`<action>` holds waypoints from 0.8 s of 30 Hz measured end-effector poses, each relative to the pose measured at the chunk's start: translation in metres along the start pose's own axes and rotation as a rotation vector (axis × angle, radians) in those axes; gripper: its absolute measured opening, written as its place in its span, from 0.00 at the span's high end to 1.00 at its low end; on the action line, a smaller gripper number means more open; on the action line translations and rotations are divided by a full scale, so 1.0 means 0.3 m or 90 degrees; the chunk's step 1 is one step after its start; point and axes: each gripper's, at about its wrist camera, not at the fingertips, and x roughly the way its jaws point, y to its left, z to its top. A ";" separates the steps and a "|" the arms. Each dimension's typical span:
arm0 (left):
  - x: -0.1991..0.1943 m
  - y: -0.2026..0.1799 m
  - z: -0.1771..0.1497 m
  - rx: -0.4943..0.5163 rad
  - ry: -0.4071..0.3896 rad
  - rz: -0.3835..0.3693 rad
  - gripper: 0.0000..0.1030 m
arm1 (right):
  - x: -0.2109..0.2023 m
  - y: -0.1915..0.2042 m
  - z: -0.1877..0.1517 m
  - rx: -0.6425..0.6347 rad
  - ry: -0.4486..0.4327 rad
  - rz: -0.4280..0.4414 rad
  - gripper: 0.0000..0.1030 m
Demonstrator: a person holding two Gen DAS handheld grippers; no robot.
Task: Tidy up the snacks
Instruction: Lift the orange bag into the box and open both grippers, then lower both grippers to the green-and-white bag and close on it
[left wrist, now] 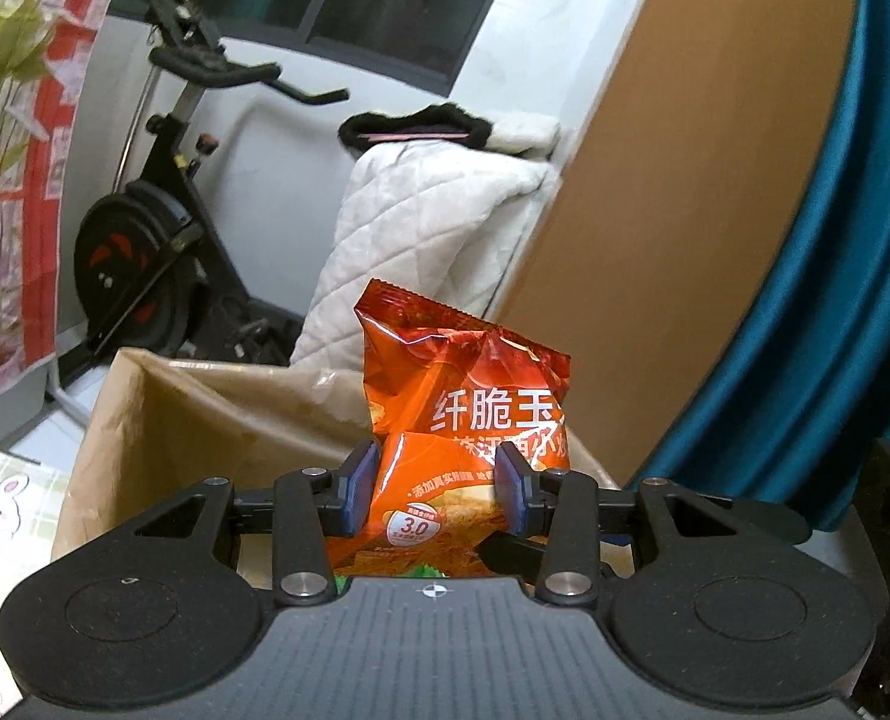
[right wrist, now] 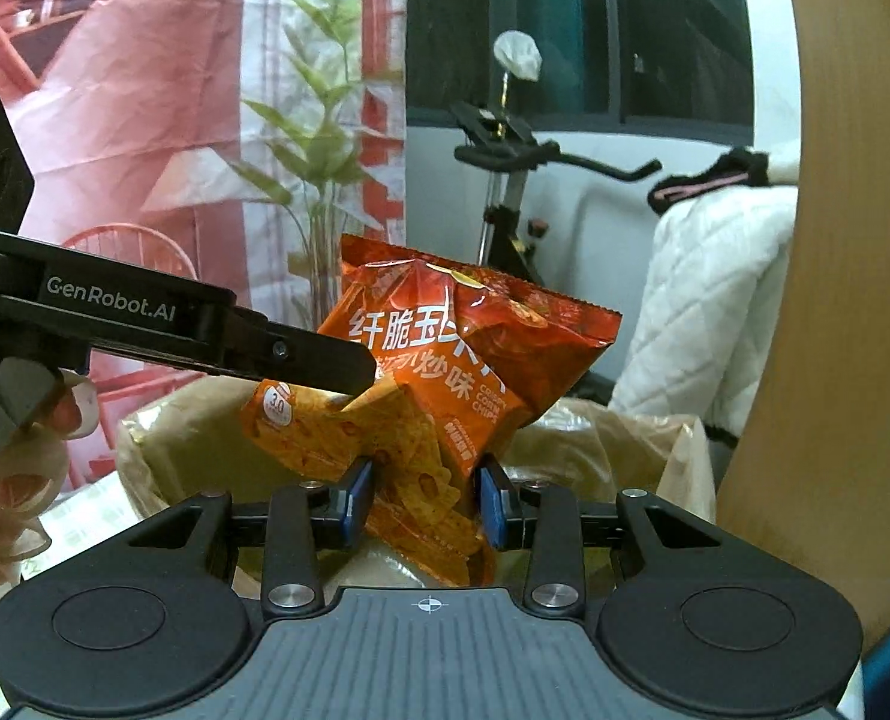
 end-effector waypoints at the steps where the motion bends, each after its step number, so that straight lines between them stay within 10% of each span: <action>1: -0.006 0.009 -0.004 -0.001 0.004 0.002 0.56 | 0.000 0.002 -0.006 0.003 0.004 -0.005 0.66; 6: -0.043 0.036 -0.008 -0.006 -0.001 0.035 0.40 | -0.022 -0.009 -0.035 0.019 0.003 -0.027 0.47; 24: -0.264 -0.066 -0.114 0.090 -0.032 0.127 0.40 | -0.267 0.053 -0.144 -0.007 -0.034 0.007 0.47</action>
